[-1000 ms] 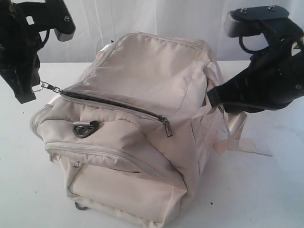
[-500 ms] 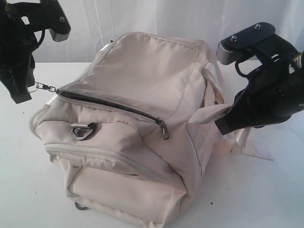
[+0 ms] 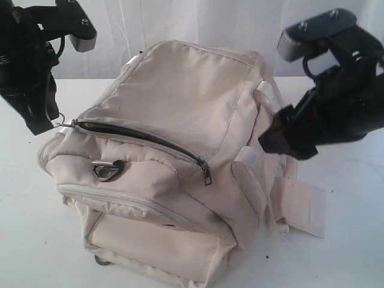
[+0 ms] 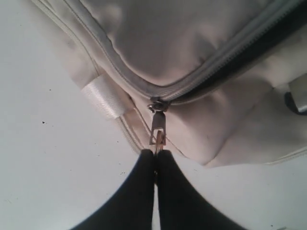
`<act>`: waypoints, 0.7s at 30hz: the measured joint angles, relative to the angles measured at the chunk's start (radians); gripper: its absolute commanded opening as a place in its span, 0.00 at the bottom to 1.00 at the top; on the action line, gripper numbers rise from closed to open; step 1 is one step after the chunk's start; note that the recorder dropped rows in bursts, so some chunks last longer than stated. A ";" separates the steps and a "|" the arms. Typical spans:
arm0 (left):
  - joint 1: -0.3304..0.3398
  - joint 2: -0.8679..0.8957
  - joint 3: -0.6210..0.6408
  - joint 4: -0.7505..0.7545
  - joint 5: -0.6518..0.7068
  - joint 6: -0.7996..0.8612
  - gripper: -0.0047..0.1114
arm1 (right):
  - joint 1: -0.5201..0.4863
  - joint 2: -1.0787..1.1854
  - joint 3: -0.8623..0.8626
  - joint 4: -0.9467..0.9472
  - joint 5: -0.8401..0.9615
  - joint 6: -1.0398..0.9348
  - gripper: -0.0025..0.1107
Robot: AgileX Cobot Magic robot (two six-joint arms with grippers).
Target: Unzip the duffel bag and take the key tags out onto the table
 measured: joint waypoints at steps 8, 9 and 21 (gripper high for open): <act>0.000 0.000 0.000 0.025 -0.044 0.000 0.04 | 0.131 0.011 -0.080 0.443 -0.127 -0.411 0.59; 0.000 0.000 0.000 0.034 -0.056 0.000 0.04 | 0.165 0.034 -0.082 0.455 -0.149 -0.425 0.59; 0.000 0.000 0.000 0.050 -0.066 0.000 0.04 | 0.396 0.393 -0.192 0.294 -0.402 -0.413 0.59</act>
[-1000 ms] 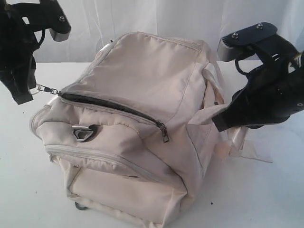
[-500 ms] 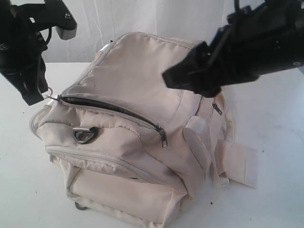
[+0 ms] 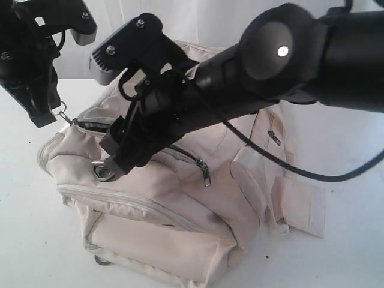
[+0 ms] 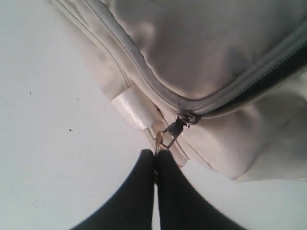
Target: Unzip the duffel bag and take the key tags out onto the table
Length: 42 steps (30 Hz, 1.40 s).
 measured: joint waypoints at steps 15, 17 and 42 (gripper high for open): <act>0.000 0.000 0.000 -0.056 -0.032 -0.002 0.04 | 0.027 0.147 -0.080 -0.149 0.068 0.087 0.10; 0.000 0.000 0.000 -0.061 -0.042 -0.002 0.04 | 0.029 0.147 -0.080 -0.154 0.100 0.087 0.02; -0.008 0.106 0.008 -0.087 -0.200 -0.103 0.04 | 0.085 0.001 0.112 -0.415 0.441 0.316 0.02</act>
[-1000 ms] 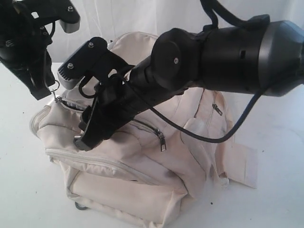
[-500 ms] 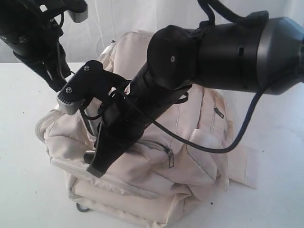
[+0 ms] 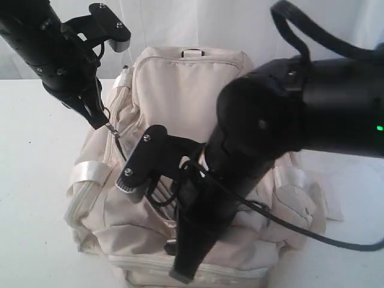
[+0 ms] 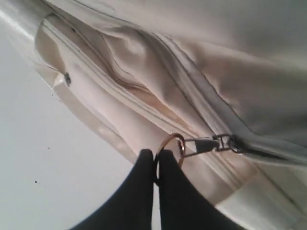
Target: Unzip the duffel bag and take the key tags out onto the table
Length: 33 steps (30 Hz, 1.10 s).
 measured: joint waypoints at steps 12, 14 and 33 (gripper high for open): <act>0.045 0.000 -0.004 0.076 -0.033 -0.006 0.04 | -0.176 -0.317 0.257 -0.462 0.094 0.468 0.02; 0.045 0.000 -0.004 0.076 -0.007 -0.006 0.04 | -0.183 -0.336 0.258 -0.450 0.085 0.483 0.16; 0.057 -0.142 -0.006 -0.115 0.052 0.148 0.04 | -0.091 -0.067 -0.078 0.124 -0.458 0.060 0.65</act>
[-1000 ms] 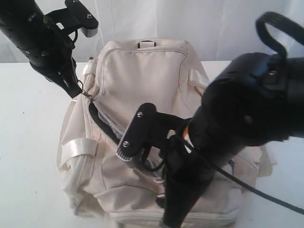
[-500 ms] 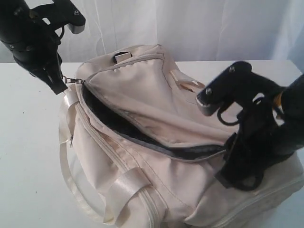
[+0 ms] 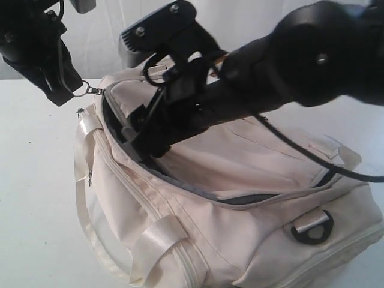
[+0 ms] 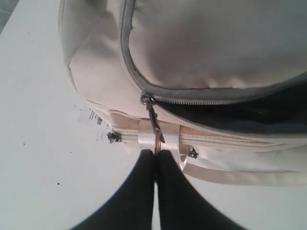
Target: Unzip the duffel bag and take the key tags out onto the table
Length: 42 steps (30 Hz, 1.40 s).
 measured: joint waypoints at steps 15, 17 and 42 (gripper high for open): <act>0.000 -0.002 0.000 -0.002 0.000 0.003 0.04 | 0.031 0.203 -0.134 0.003 -0.078 0.001 0.65; 0.000 -0.002 0.000 -0.005 0.000 0.003 0.04 | 0.031 0.219 -0.134 0.005 -0.086 0.001 0.61; 0.001 0.139 0.000 -0.022 -0.163 0.037 0.04 | 0.120 0.272 -0.123 -0.016 0.016 0.031 0.02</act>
